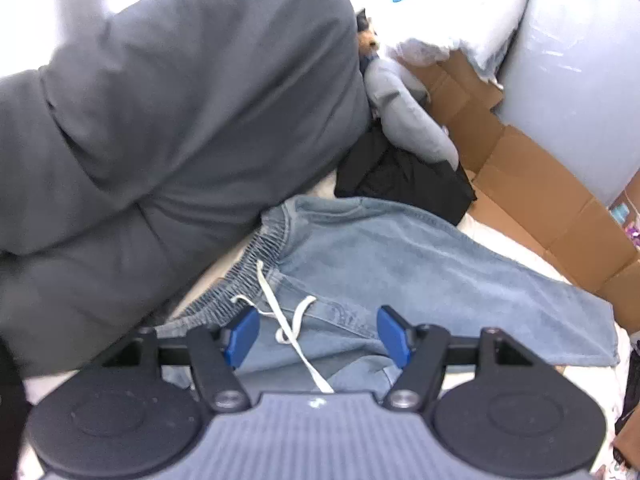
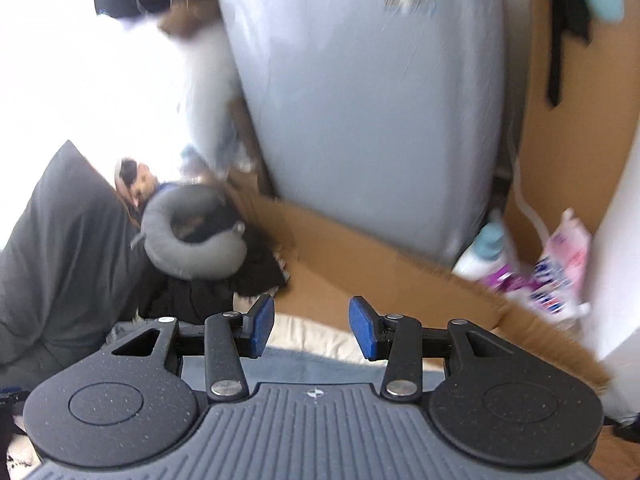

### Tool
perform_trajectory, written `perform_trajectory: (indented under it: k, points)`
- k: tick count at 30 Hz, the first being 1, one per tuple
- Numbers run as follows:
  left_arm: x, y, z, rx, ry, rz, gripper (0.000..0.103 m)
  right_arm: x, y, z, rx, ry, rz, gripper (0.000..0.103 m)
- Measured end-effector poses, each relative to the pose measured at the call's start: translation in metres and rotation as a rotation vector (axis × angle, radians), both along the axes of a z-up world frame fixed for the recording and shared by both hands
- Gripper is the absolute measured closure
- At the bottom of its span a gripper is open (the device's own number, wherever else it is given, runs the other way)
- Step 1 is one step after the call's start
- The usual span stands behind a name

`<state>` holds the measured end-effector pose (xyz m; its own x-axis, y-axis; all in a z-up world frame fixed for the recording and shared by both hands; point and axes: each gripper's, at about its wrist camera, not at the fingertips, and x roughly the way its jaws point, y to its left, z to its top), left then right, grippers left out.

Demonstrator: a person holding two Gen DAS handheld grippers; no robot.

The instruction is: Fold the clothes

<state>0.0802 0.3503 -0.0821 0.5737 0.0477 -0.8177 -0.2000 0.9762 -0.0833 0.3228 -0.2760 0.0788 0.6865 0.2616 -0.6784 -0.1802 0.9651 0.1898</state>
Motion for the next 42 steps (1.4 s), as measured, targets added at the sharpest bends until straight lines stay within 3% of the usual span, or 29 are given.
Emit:
perform_trajectory:
  k: [7,11,14,20,28,31,42]
  points:
    - [-0.025,0.003,0.045,0.031,-0.014,0.019,0.035,-0.046,-0.038,0.078,0.032,-0.083,0.018,0.054]
    - [-0.035,0.002,0.059,0.02,-0.017,0.016,0.035,-0.079,-0.064,0.092,0.04,-0.091,0.008,0.054]
    - [-0.041,-0.004,0.064,0.008,-0.018,-0.006,0.035,-0.113,-0.083,0.083,0.068,-0.083,-0.002,0.054]
    - [-0.057,-0.016,0.078,0.005,-0.03,-0.051,0.034,-0.185,-0.11,0.044,0.105,-0.074,-0.046,0.05]
    - [-0.078,-0.023,0.083,0.036,-0.018,-0.063,0.029,-0.251,-0.106,-0.031,0.139,-0.063,-0.048,0.047]
    - [-0.083,-0.021,0.08,0.023,-0.03,-0.049,0.02,-0.266,-0.099,-0.061,0.173,-0.06,-0.05,0.047]
    - [-0.1,-0.009,0.028,-0.027,-0.014,-0.072,0.017,-0.291,-0.057,-0.193,0.26,0.049,-0.028,0.047]
